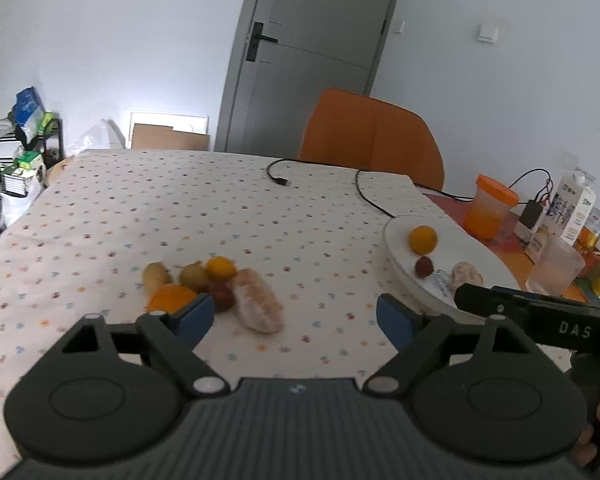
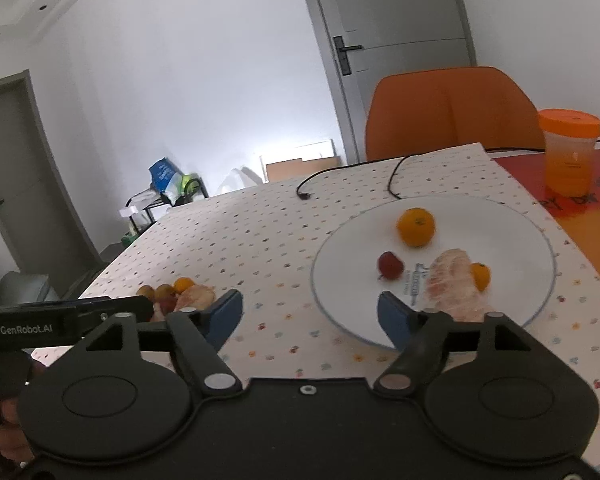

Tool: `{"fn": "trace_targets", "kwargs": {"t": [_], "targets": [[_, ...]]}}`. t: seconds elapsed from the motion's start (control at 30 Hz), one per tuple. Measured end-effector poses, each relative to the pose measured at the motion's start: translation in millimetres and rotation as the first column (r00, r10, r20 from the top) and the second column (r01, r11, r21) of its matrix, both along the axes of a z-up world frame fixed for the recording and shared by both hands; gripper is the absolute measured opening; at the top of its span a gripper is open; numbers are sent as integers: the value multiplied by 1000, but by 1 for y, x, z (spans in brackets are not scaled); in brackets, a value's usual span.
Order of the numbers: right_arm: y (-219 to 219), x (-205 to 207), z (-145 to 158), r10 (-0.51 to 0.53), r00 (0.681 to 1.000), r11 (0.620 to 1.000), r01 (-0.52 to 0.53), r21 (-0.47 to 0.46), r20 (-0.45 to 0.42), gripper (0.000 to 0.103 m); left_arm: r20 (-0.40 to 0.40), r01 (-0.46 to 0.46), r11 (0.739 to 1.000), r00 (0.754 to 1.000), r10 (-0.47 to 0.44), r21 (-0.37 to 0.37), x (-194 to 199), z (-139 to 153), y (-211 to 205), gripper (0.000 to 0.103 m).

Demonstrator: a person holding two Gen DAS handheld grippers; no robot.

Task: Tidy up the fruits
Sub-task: 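Lift both open tools off the plate and move them back toward the fruit pile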

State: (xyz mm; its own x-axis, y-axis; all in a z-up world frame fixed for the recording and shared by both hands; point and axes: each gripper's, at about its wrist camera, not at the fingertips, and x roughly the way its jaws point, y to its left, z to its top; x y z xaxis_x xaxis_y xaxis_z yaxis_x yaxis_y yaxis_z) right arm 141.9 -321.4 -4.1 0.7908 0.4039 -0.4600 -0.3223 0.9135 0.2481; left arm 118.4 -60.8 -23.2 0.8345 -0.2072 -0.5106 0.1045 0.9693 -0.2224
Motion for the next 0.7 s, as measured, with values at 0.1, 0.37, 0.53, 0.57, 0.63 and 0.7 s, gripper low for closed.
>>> {"fn": "trace_targets", "kwargs": {"t": [0.1,0.37,0.53,0.57,0.63,0.7], "targets": [[9,-2,0,20,1000,1000,-20,-6,9,96,5,-25,1000,1000,25,5,-5,0,9,96],[20,-5,-1,55,998,998,-55,20,16,103,-7,-68,997,998,68,27,-13,-5,29,102],[25,-4,-3,62,998,998,-62,18,4,103,-21,-81,996,996,82,27,-14,-9,40,103],[27,-4,-3,66,998,998,-66,17,2,103,-22,-84,996,996,85,27,-14,-9,42,103],[29,-3,-4,74,997,997,-74,17,-1,103,-24,-92,996,995,92,20,-14,-10,46,103],[33,-3,-5,82,997,997,-82,14,-3,103,-21,-97,995,995,97,4,-14,-11,51,103]]}}
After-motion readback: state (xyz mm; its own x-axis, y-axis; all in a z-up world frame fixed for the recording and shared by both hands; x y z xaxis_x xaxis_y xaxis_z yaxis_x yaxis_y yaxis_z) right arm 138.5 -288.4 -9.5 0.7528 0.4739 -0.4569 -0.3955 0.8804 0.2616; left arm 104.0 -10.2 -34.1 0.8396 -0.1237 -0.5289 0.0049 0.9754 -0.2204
